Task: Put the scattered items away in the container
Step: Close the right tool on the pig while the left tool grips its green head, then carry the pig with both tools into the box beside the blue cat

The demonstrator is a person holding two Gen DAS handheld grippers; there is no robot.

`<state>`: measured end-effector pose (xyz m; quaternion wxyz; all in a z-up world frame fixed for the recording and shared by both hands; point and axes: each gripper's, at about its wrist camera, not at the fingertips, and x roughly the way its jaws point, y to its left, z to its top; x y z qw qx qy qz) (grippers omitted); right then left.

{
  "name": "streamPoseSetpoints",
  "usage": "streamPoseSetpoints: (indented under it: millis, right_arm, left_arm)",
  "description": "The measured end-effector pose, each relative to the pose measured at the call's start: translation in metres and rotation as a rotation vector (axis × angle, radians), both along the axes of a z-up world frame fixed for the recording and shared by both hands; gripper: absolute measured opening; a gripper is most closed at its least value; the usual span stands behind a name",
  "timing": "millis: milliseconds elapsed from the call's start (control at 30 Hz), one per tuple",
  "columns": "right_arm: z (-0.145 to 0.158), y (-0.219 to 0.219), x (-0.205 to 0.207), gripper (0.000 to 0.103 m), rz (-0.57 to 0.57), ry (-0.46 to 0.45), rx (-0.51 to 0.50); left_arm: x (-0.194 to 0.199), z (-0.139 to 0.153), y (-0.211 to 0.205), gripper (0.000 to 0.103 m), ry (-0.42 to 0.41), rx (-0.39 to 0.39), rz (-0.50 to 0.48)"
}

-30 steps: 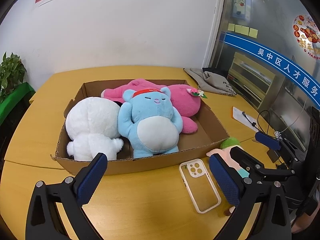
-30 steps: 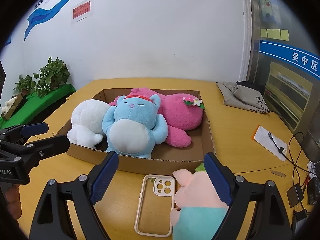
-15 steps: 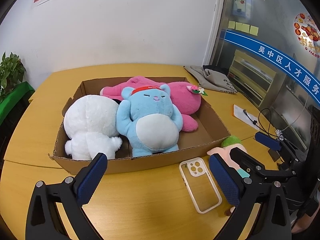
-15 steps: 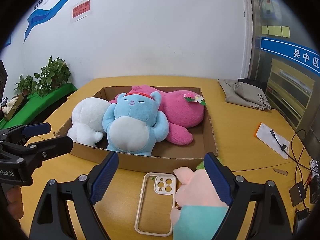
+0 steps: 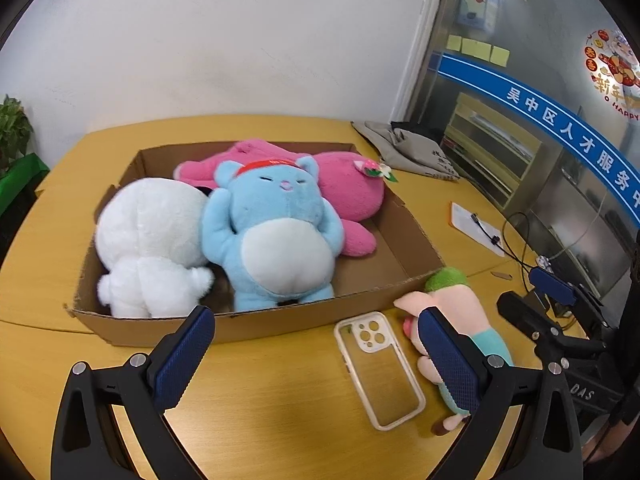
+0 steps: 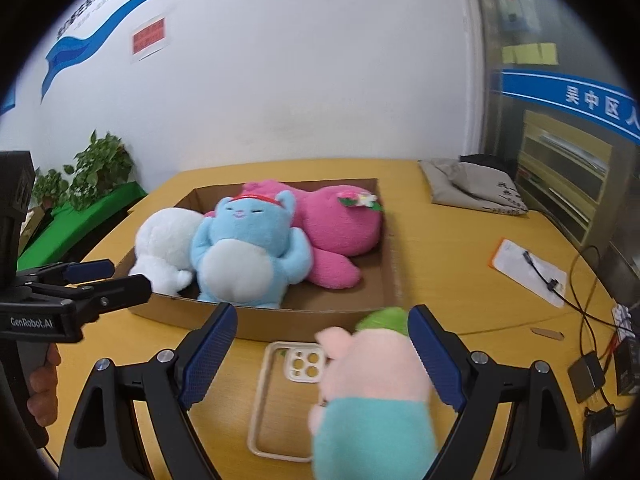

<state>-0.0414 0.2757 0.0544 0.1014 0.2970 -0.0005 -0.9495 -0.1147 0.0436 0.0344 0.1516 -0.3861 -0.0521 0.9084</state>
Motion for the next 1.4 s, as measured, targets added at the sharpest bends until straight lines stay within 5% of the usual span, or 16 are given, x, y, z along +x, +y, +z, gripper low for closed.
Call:
streamPoseSetpoints:
  millis: [267, 867, 900, 1000, 1167, 1400]
  right_arm:
    - [-0.054, 0.065, -0.010, 0.087, -0.107, -0.160, -0.035]
    - [-0.107, 0.060, 0.007, 0.087, 0.155, -0.279, -0.221]
    - [-0.108, 0.062, 0.009, 0.087, 0.158, -0.279, -0.229]
    - [-0.107, 0.068, 0.015, 0.087, 0.166, -0.274, -0.233]
    - [-0.105, 0.066, 0.023, 0.087, 0.176, -0.271, -0.212]
    - [-0.098, 0.059, 0.033, 0.066, 0.232, -0.244, -0.197]
  left_arm:
    - [-0.025, -0.019, 0.050, 0.103, -0.090, 0.038, -0.128]
    - [-0.058, -0.055, 0.150, 0.103, -0.200, -0.003, -0.343]
    - [-0.057, -0.058, 0.153, 0.101, -0.199, -0.016, -0.349]
    - [-0.053, -0.066, 0.160, 0.069, -0.224, -0.033, -0.389]
    - [-0.046, -0.062, 0.156, 0.066, -0.228, 0.003, -0.392]
    - [-0.041, -0.046, 0.141, 0.053, -0.222, 0.067, -0.391]
